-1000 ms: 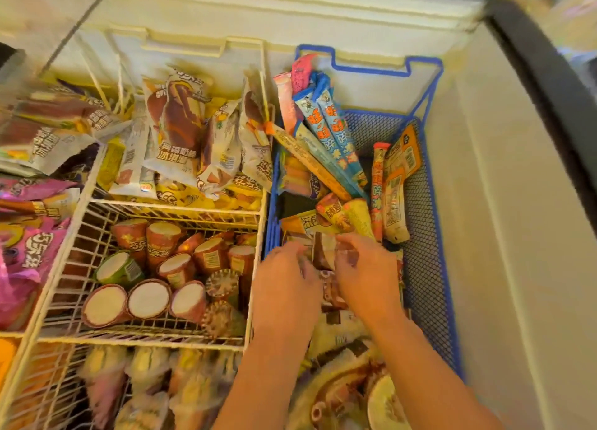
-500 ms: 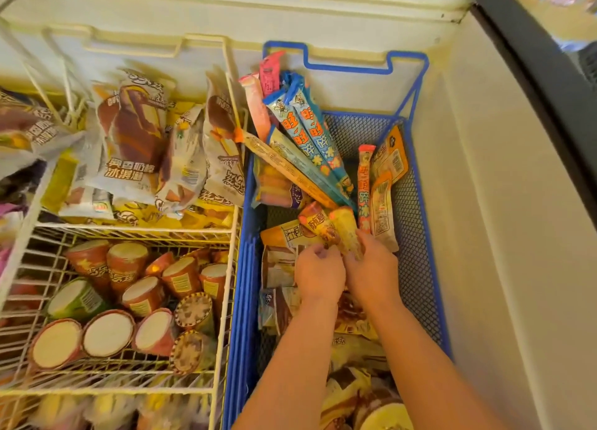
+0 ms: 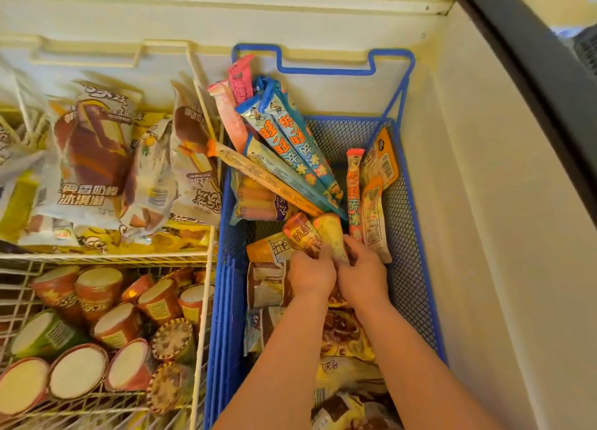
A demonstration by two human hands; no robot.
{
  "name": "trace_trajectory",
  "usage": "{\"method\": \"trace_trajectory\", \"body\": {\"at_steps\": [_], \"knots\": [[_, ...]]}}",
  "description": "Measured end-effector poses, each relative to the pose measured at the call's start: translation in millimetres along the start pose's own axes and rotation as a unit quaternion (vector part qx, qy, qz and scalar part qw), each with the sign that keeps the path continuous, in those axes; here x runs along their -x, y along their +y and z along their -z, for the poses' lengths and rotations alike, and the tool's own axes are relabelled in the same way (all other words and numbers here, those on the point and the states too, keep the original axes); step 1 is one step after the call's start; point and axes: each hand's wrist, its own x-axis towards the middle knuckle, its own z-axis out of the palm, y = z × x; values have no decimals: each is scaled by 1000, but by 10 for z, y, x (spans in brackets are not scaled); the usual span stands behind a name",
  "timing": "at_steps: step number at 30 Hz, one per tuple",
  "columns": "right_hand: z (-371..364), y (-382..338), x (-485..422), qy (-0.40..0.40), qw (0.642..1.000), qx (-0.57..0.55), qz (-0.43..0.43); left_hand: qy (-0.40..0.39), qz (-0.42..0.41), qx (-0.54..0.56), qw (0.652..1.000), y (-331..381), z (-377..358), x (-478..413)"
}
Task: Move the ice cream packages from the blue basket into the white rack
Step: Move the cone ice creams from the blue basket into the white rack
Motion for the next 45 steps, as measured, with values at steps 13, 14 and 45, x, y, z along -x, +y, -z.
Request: {"method": "trace_trajectory", "body": {"at_steps": [13,14,45], "knots": [[170,-199,663,-209,917,-325,-99,-104,-68,21,992,-169,898,664],[149,-229,716,-224,910,-336,-91,-104,-83,19,991,-164,985,701],[-1430,-879,1830,-146,948,217,182,167,-130,-212,954,-773,2558,602]]}}
